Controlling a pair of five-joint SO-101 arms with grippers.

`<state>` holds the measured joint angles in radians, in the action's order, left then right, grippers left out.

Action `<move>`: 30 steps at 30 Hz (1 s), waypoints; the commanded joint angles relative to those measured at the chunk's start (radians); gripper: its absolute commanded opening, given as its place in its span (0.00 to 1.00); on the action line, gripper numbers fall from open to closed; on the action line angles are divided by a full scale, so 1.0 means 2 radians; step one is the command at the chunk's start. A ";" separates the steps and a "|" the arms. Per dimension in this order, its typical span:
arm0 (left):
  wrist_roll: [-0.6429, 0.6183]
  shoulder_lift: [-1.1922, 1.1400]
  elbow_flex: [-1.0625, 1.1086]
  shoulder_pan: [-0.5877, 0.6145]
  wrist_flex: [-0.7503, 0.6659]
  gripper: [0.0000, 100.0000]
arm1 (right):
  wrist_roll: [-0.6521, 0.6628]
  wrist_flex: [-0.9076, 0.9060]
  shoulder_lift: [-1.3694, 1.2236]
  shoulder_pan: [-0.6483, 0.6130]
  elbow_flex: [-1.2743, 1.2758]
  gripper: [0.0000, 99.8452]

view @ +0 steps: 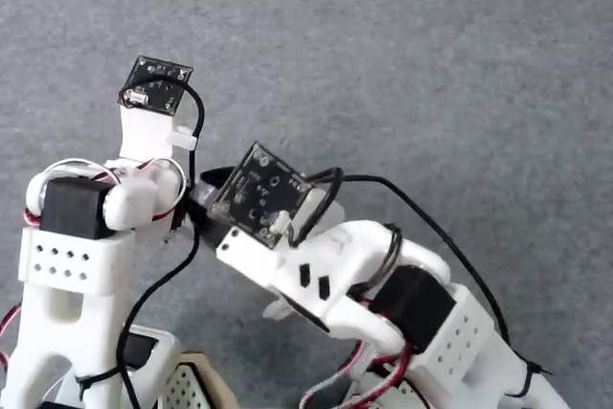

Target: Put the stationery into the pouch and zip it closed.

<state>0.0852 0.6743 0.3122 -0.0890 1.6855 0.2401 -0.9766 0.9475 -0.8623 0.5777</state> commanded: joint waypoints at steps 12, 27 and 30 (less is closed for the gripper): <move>0.000 -0.012 -0.011 0.007 -0.008 0.03 | 0.052 -0.058 0.063 0.028 0.040 0.02; 0.000 -0.012 -0.007 0.007 -0.008 0.03 | 0.051 -0.087 0.063 0.025 -0.040 0.24; 0.000 -0.012 -0.007 0.007 -0.009 0.03 | 0.048 -0.119 0.063 0.016 -0.089 0.24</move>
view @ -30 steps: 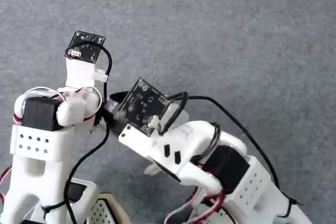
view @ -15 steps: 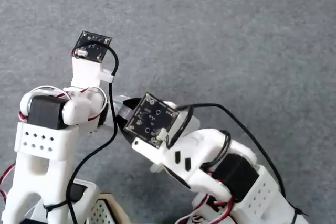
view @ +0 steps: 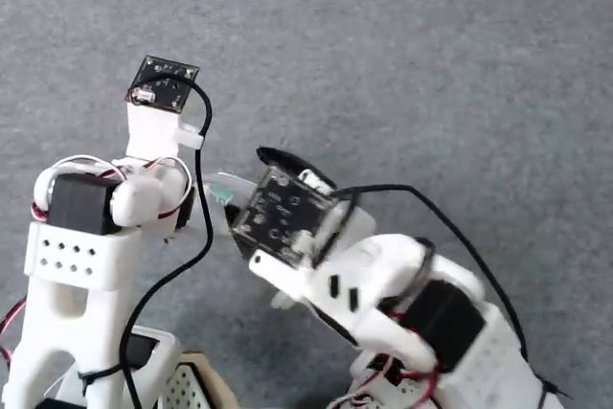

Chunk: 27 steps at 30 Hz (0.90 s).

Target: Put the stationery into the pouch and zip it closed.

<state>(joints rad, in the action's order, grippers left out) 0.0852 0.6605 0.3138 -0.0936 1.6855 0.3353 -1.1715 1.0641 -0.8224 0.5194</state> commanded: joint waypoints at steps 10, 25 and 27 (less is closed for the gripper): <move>0.000 -0.005 -0.011 0.036 -0.010 0.03 | 0.002 -0.136 0.005 -0.030 -0.163 0.24; -0.018 -0.005 -0.010 0.085 -0.010 0.03 | -0.045 -0.234 0.006 0.015 -0.007 0.24; -0.018 -0.005 -0.008 0.092 -0.010 0.03 | -0.064 -0.216 0.013 0.020 0.023 0.24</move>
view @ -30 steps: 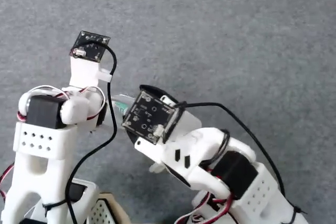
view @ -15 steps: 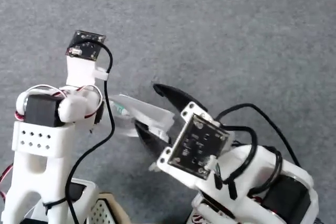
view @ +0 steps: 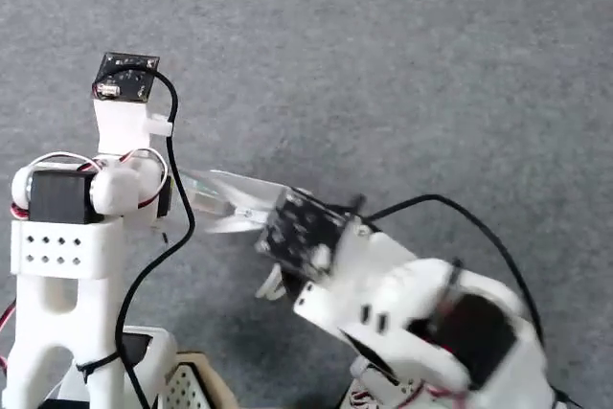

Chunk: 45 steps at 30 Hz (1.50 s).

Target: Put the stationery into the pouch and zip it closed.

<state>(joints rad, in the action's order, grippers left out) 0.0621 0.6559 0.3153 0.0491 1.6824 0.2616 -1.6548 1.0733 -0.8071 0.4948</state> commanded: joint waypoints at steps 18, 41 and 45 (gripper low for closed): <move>-0.038 -0.002 -0.013 0.064 -0.019 0.03 | -0.107 0.269 0.038 0.011 0.261 0.24; -0.039 -0.001 -0.008 0.080 -0.015 0.03 | 0.041 0.362 0.041 0.053 0.336 0.01; -0.039 -0.001 -0.008 0.080 -0.015 0.03 | 0.044 0.359 0.042 0.084 0.306 0.01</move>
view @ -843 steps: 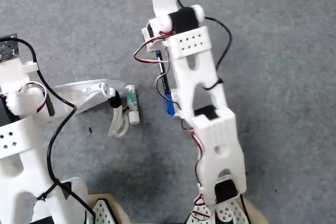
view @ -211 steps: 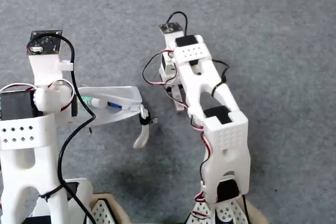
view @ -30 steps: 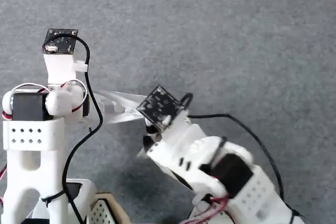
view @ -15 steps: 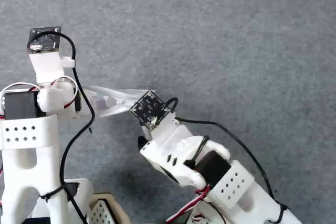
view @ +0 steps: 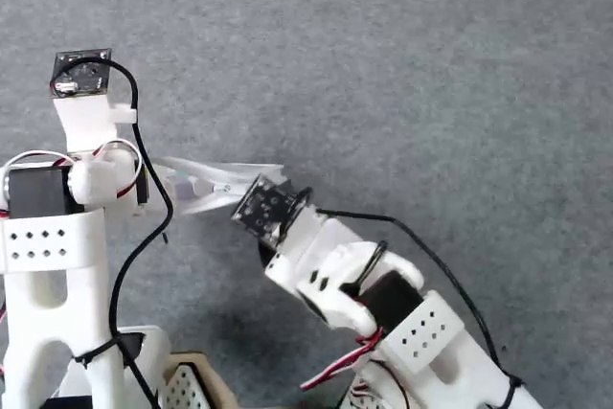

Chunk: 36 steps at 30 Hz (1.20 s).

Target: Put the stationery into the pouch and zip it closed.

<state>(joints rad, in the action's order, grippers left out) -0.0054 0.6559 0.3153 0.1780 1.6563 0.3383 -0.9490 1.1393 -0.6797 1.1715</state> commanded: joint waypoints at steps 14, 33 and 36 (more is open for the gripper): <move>-0.006 0.002 -0.013 0.015 0.006 0.07 | 0.006 -0.098 0.009 0.027 -0.263 0.01; 0.052 0.002 -0.236 0.010 0.038 0.34 | 0.006 -0.114 0.004 0.025 -0.392 0.01; 0.071 0.002 -0.254 -0.002 0.047 0.46 | 0.010 -0.111 0.003 0.025 -0.409 0.01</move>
<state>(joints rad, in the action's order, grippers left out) 0.1066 0.6467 -0.1174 0.1918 1.7361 0.3429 -1.1776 1.1393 -0.6368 0.4227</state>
